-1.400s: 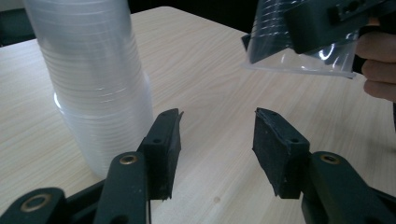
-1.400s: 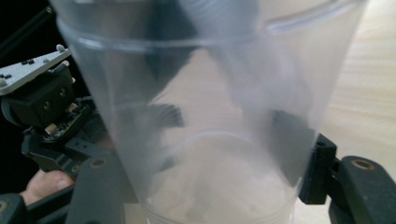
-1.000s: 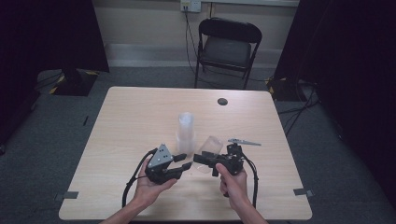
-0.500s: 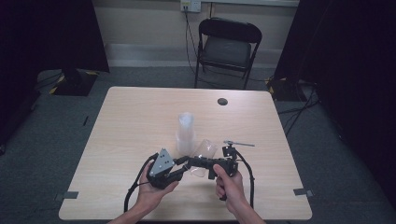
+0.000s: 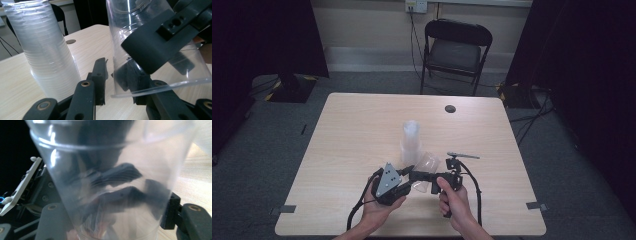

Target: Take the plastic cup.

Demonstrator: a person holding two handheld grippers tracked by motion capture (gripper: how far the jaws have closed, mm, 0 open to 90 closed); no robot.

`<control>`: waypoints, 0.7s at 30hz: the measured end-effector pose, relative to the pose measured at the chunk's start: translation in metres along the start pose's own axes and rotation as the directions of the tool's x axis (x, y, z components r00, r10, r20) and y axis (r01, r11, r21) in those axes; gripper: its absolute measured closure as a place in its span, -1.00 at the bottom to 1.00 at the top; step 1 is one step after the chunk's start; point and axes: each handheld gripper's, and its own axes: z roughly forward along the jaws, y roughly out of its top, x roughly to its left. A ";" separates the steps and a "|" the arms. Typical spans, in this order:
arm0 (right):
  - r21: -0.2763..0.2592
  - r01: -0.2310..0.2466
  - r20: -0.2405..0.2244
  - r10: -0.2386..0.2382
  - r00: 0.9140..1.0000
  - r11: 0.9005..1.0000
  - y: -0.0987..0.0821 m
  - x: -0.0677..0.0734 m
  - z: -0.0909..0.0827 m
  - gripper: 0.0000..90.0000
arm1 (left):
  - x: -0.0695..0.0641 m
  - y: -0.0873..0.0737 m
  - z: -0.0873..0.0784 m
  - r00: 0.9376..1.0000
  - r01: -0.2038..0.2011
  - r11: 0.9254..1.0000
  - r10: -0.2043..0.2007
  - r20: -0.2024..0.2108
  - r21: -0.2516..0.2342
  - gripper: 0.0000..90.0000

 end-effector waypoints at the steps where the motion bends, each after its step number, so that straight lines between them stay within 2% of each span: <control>1: 0.006 -0.004 0.006 0.004 1.000 1.000 0.000 0.000 0.000 -0.21 | 0.000 0.000 0.000 1.000 0.000 1.000 0.000 0.000 0.000 0.55; 2: 0.010 -0.009 0.003 0.009 1.000 1.000 0.000 -0.001 0.001 -0.22 | -0.003 0.000 -0.001 1.000 0.017 1.000 -0.017 0.002 -0.007 0.62; 4: 0.019 -0.014 -0.002 0.014 1.000 1.000 0.000 -0.001 0.001 -0.23 | -0.003 0.001 -0.002 1.000 -0.009 1.000 0.009 -0.003 0.001 0.66; 7: 0.018 -0.022 -0.015 0.022 1.000 1.000 0.001 -0.001 0.001 -0.27 | 0.000 0.003 -0.003 1.000 -0.005 1.000 0.005 0.007 0.002 0.77; 11: 0.019 0.002 -0.010 -0.002 1.000 1.000 0.001 0.001 0.001 -0.33 | 0.001 0.003 -0.003 1.000 -0.003 1.000 0.003 0.013 0.001 0.82; 14: 0.011 0.049 0.014 -0.050 0.999 0.999 0.001 0.003 0.002 -0.43 | 0.002 0.003 -0.002 1.000 0.003 1.000 -0.003 0.016 0.013 0.85; 18: 0.017 0.089 0.030 -0.090 0.996 0.996 0.001 0.005 0.002 -0.51 | 0.005 0.002 -0.002 1.000 0.019 1.000 -0.020 0.016 0.016 0.86; 21: 0.017 0.101 0.039 -0.102 0.994 0.995 0.001 0.005 0.002 -0.54 | 0.006 0.002 -0.001 0.999 0.025 0.999 -0.025 0.025 0.021 0.87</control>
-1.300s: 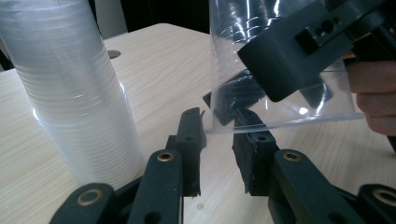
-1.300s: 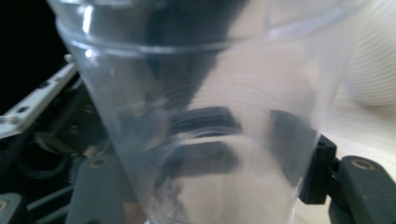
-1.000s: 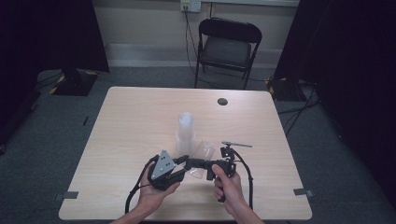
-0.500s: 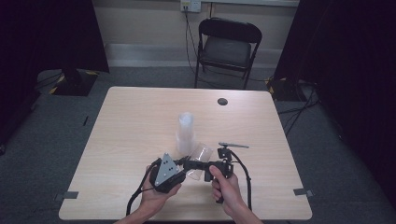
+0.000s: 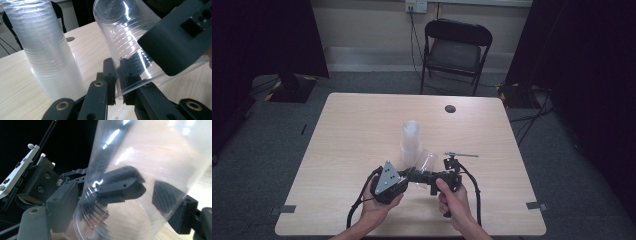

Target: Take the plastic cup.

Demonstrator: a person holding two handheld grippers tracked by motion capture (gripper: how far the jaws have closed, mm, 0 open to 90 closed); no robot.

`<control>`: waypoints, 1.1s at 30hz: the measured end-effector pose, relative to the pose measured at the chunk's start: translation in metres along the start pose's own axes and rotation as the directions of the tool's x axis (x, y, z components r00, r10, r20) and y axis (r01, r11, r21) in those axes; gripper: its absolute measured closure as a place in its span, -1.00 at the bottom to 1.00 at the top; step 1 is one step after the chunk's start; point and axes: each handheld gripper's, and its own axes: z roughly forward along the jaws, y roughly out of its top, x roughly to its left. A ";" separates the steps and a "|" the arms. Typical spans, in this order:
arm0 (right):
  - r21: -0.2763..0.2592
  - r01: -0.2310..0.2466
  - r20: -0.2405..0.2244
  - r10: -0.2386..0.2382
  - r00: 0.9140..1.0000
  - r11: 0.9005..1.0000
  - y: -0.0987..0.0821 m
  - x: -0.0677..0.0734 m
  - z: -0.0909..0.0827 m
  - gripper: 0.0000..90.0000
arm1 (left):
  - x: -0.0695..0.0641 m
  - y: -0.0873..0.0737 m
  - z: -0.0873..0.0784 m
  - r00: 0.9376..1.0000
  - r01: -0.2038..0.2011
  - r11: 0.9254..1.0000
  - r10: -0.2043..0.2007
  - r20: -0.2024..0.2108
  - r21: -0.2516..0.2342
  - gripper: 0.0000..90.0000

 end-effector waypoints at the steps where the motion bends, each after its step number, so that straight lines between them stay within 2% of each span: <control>1: 0.000 0.003 0.003 -0.003 1.000 1.000 0.000 0.000 0.000 -0.54 | 0.001 0.000 0.000 1.000 0.001 1.000 -0.001 0.006 0.008 0.87; 9: -0.010 0.017 0.005 -0.017 1.000 1.000 0.000 0.000 -0.002 -0.55 | 0.007 -0.001 0.000 0.999 0.031 0.999 -0.031 0.011 0.009 0.87; 16: -0.009 0.032 0.014 -0.032 0.999 0.999 0.001 0.001 -0.003 -0.55 | 0.010 -0.002 0.000 0.999 0.032 0.999 -0.032 0.019 0.012 0.87; 24: -0.007 0.028 0.016 -0.028 0.999 1.000 0.000 0.000 -0.004 -0.56 | 0.016 -0.003 -0.001 0.999 0.047 0.999 -0.047 -0.008 0.020 0.88; 33: -0.009 0.038 0.030 -0.038 0.999 0.999 0.001 -0.002 -0.008 -0.54 | 0.023 -0.005 -0.002 0.998 0.069 0.997 -0.069 -0.012 0.025 0.89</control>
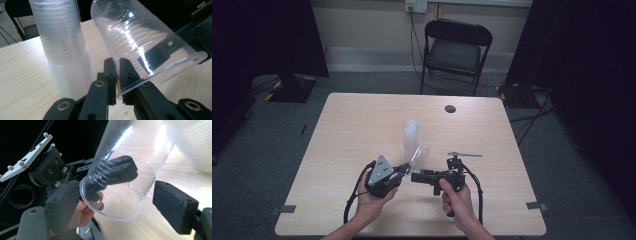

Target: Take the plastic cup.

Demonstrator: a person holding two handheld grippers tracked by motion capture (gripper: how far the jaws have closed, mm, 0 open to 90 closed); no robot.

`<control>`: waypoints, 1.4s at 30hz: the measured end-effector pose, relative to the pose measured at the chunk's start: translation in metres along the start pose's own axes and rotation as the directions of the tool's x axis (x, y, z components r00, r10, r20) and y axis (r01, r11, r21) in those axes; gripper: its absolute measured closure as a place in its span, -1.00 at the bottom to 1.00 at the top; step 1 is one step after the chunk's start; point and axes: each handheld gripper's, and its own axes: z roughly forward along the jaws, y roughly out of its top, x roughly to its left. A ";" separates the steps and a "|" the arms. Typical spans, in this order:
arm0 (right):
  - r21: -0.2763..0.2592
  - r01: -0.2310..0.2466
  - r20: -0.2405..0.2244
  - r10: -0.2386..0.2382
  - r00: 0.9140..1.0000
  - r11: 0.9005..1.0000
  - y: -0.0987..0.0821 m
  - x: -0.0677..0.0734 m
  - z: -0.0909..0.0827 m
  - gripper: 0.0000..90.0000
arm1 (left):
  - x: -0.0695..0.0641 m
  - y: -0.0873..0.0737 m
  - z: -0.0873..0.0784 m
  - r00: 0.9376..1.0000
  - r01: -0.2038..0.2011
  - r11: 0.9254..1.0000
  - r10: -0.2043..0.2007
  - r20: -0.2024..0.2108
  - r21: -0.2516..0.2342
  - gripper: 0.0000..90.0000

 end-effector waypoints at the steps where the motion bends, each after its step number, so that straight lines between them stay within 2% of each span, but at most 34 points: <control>1: -0.001 0.000 0.000 0.000 1.000 1.000 0.000 0.000 0.000 -0.54 | 0.001 0.000 0.000 1.000 0.001 1.000 -0.001 0.002 -0.002 0.89; 6: -0.002 0.021 0.009 -0.021 1.000 1.000 0.000 0.001 -0.003 -0.53 | 0.007 0.000 -0.002 0.999 0.032 0.999 -0.032 0.002 -0.007 0.89; 8: 0.002 0.030 0.015 -0.030 0.999 1.000 0.000 0.001 -0.004 -0.52 | 0.008 0.000 -0.003 0.999 0.045 0.999 -0.045 0.010 -0.008 0.89; 10: 0.005 0.046 0.023 -0.046 0.999 0.999 0.000 0.002 -0.004 -0.53 | 0.008 0.001 -0.004 0.997 0.065 0.998 -0.064 0.037 -0.018 0.89; 14: 0.002 0.057 0.016 -0.057 0.998 0.998 -0.001 0.003 -0.007 -0.54 | 0.009 0.005 -0.006 0.997 0.064 0.998 -0.063 0.038 -0.018 0.89; 17: 0.001 0.068 0.024 -0.068 0.997 0.998 -0.001 0.004 -0.009 -0.54 | 0.012 0.006 -0.007 0.996 0.078 0.997 -0.077 0.041 -0.021 0.89; 21: -0.008 0.114 0.029 -0.114 0.993 0.993 0.000 0.005 -0.017 -0.56 | 0.018 0.007 -0.010 0.991 0.116 0.993 -0.114 0.069 -0.018 0.89; 22: -0.008 0.127 0.041 -0.127 0.991 0.992 0.000 0.005 -0.018 -0.57 | 0.019 0.007 -0.010 0.988 0.134 0.991 -0.132 0.082 -0.022 0.89; 24: -0.010 0.154 0.066 -0.153 0.986 0.988 0.000 0.003 -0.022 -0.57 | 0.020 0.008 -0.010 0.987 0.134 0.991 -0.132 0.092 -0.014 0.89; 26: -0.018 0.155 0.074 -0.154 0.985 0.988 -0.001 0.000 -0.026 -0.57 | 0.021 0.009 -0.011 0.984 0.142 0.990 -0.140 0.107 -0.010 0.89; 29: -0.022 0.175 0.097 -0.172 0.980 0.984 -0.003 -0.004 -0.030 -0.57 | 0.023 0.010 -0.011 0.976 0.167 0.986 -0.166 0.143 0.005 0.89; 30: -0.019 0.192 0.115 -0.189 0.975 0.981 -0.004 -0.004 -0.032 -0.57 | 0.023 0.010 -0.011 0.976 0.167 0.986 -0.166 0.143 0.005 0.89; 31: -0.019 0.192 0.115 -0.189 0.975 0.981 -0.004 -0.004 -0.032 -0.57 | 0.024 0.011 -0.011 0.973 0.168 0.985 -0.170 0.155 0.026 0.89; 32: -0.008 0.225 0.147 -0.221 0.964 0.974 -0.006 -0.004 -0.035 -0.56 | 0.024 0.010 -0.011 0.970 0.167 0.985 -0.172 0.175 0.040 0.89; 33: -0.003 0.237 0.158 -0.233 0.959 0.972 -0.006 -0.004 -0.036 -0.55 | 0.023 0.010 -0.011 0.969 0.167 0.985 -0.173 0.178 0.049 0.89; 34: 0.000 0.247 0.164 -0.243 0.956 0.969 -0.007 -0.004 -0.037 -0.55 | 0.023 0.010 -0.011 0.971 0.156 0.986 -0.164 0.176 0.057 0.89; 35: 0.000 0.247 0.164 -0.243 0.956 0.969 -0.007 -0.004 -0.037 -0.55 | 0.023 0.010 -0.011 0.971 0.156 0.986 -0.164 0.176 0.057 0.89; 38: 0.009 0.289 0.199 -0.285 0.938 0.957 -0.010 -0.004 -0.043 -0.55 | 0.021 0.012 -0.009 0.972 0.135 0.986 -0.151 0.182 0.094 0.89; 39: 0.016 0.315 0.241 -0.310 0.920 0.949 -0.011 -0.003 -0.046 -0.57 | 0.020 0.012 -0.009 0.973 0.125 0.987 -0.142 0.183 0.103 0.89; 42: 0.031 0.377 0.297 -0.369 0.881 0.926 -0.015 -0.001 -0.047 -0.57 | 0.021 0.012 -0.006 0.968 0.114 0.982 -0.144 0.206 0.152 0.89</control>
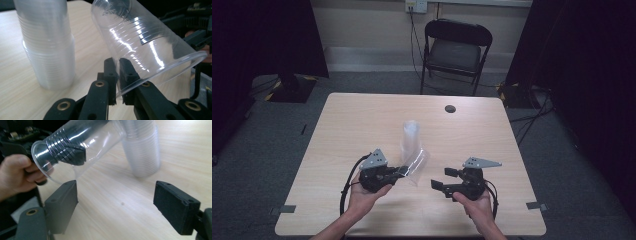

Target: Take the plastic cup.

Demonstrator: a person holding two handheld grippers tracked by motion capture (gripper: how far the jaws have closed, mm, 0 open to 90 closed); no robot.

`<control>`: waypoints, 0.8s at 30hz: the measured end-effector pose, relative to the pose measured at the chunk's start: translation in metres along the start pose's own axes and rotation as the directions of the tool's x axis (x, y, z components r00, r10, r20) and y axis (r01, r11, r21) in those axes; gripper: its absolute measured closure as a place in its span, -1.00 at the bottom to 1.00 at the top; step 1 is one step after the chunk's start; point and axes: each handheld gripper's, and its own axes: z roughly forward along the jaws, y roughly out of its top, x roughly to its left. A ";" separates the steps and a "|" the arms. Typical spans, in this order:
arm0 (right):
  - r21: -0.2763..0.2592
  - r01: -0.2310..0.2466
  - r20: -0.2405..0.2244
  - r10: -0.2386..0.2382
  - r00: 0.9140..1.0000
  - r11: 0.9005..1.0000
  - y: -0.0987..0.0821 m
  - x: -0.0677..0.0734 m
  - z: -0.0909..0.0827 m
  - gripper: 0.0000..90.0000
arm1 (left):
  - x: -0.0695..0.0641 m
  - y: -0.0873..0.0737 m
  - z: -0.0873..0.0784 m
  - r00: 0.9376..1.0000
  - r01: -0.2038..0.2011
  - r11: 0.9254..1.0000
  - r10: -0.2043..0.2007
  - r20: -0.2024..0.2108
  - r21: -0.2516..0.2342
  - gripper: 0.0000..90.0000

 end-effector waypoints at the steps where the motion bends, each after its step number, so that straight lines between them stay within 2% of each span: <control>1: 0.003 0.025 0.021 -0.025 0.999 1.000 -0.001 0.001 0.000 -0.57 | 0.000 0.000 0.001 1.000 -0.002 1.000 0.001 0.006 0.025 0.89; 4: 0.013 0.069 0.044 -0.070 0.997 0.998 -0.002 0.002 -0.001 -0.59 | 0.001 -0.001 0.006 1.000 0.000 0.997 -0.001 0.022 0.079 0.89; 5: 0.016 0.081 0.044 -0.081 0.996 0.997 -0.002 0.002 -0.001 -0.60 | 0.002 -0.001 0.006 1.000 -0.010 0.996 0.008 0.023 0.089 0.89; 9: 0.028 0.136 0.048 -0.137 0.989 0.990 -0.003 0.003 -0.001 -0.60 | 0.003 0.000 0.011 0.997 -0.014 0.987 0.002 0.075 0.159 0.89; 10: 0.028 0.136 0.048 -0.137 0.989 0.990 -0.003 0.003 -0.001 -0.60 | 0.003 0.000 0.011 0.997 -0.014 0.987 0.002 0.075 0.159 0.89; 11: 0.035 0.170 0.045 -0.171 0.984 0.985 -0.004 0.005 -0.001 -0.60 | 0.002 -0.001 0.013 0.996 -0.027 0.981 0.010 0.086 0.193 0.89; 13: 0.040 0.186 0.041 -0.188 0.981 0.982 -0.004 0.006 -0.001 -0.60 | 0.002 -0.002 0.016 0.995 -0.032 0.975 0.012 0.094 0.221 0.89; 15: 0.047 0.207 0.030 -0.208 0.978 0.977 -0.004 0.008 0.000 -0.60 | 0.001 -0.002 0.020 0.994 -0.038 0.965 0.009 0.112 0.259 0.89; 17: 0.050 0.210 0.021 -0.211 0.977 0.976 -0.003 0.009 0.001 -0.60 | 0.001 -0.002 0.021 0.993 -0.041 0.963 0.011 0.115 0.268 0.89; 18: 0.053 0.220 0.013 -0.221 0.975 0.974 -0.003 0.010 0.002 -0.60 | 0.001 -0.003 0.024 0.992 -0.043 0.956 0.006 0.125 0.291 0.89; 19: 0.061 0.237 0.008 -0.237 0.971 0.970 -0.002 0.011 0.003 -0.60 | 0.000 -0.002 0.025 0.991 -0.051 0.953 0.012 0.132 0.298 0.89; 20: 0.067 0.252 0.002 -0.253 0.967 0.965 -0.002 0.013 0.004 -0.60 | -0.001 -0.002 0.026 0.989 -0.056 0.944 0.008 0.146 0.326 0.89; 22: 0.076 0.276 -0.010 -0.277 0.961 0.958 -0.003 0.015 0.006 -0.60 | -0.002 -0.002 0.027 0.987 -0.058 0.941 0.004 0.160 0.333 0.89; 24: 0.084 0.295 -0.028 -0.293 0.956 0.952 -0.003 0.016 0.007 -0.60 | -0.003 -0.002 0.029 0.984 -0.076 0.930 0.011 0.180 0.360 0.89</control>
